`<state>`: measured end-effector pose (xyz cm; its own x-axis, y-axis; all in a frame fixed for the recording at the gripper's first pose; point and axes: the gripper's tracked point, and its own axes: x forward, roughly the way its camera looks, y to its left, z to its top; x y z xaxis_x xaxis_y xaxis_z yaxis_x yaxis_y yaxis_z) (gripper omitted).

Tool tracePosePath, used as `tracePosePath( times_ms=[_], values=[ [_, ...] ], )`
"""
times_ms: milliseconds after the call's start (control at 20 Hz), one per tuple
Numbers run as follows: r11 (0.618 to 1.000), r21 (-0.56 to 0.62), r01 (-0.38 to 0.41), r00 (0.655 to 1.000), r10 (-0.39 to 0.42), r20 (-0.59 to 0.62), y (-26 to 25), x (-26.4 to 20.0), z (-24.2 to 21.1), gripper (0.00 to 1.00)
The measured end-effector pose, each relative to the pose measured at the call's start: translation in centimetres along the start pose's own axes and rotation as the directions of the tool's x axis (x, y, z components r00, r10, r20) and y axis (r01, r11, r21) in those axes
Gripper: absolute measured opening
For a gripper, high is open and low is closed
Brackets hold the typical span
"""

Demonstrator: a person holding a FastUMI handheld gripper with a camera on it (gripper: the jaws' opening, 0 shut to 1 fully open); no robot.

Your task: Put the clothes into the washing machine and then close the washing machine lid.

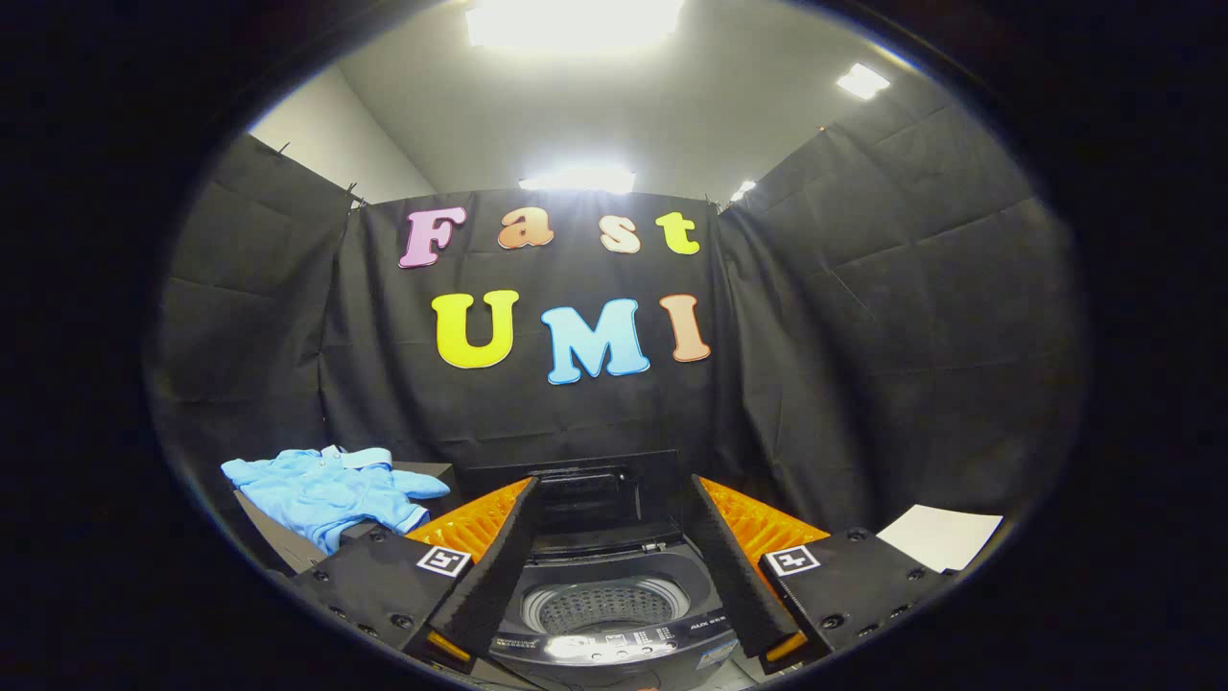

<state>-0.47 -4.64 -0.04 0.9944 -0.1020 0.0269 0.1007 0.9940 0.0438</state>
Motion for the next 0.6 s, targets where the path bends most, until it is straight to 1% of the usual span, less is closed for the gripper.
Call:
tracePosePath(
  times_ms=[300, 600],
  values=[
    [1.0, -0.019, -0.014, 1.0, 0.015, 0.018, 0.07, 0.1, 0.7, 0.95],
    [1.0, -0.014, -0.015, 1.0, 0.015, 0.006, 0.1, -0.04, 0.22, 0.95]
  ],
)
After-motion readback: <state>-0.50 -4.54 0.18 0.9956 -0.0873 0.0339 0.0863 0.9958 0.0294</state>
